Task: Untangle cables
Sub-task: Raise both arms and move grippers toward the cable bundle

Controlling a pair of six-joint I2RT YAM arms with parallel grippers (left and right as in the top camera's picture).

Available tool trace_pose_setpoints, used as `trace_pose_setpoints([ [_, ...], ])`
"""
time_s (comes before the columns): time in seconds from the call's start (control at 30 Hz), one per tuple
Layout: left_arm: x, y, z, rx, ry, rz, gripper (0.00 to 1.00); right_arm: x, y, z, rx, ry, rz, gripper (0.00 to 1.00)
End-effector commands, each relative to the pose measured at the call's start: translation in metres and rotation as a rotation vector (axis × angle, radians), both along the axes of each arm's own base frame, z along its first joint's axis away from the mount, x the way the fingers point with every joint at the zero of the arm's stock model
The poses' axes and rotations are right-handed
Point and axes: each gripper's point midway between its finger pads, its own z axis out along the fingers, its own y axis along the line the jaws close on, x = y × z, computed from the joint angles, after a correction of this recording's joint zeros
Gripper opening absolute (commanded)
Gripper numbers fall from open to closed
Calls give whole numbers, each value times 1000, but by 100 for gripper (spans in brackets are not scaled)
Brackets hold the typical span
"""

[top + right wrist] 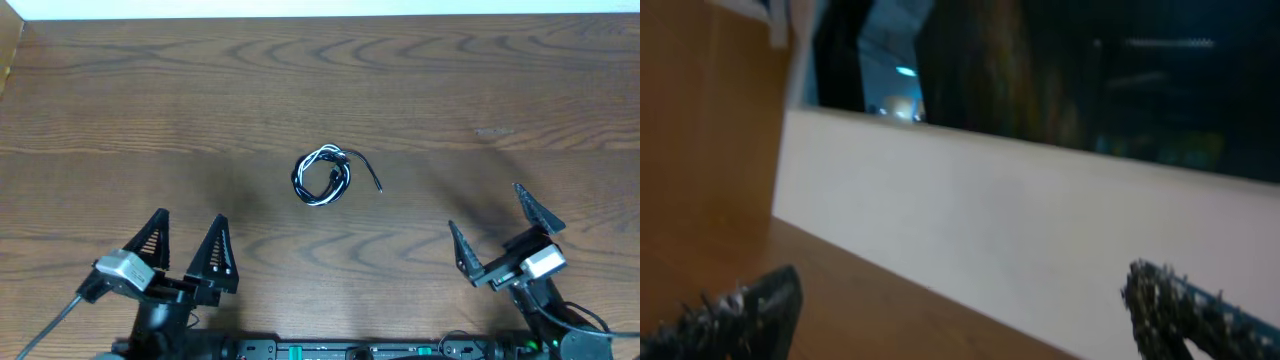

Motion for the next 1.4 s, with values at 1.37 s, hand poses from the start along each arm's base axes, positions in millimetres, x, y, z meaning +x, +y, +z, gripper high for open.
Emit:
trace_pose_setpoints([
  [1.37,125,-20,-147,66,1069,-147,100,138,87,-95,27,1244,493,99],
])
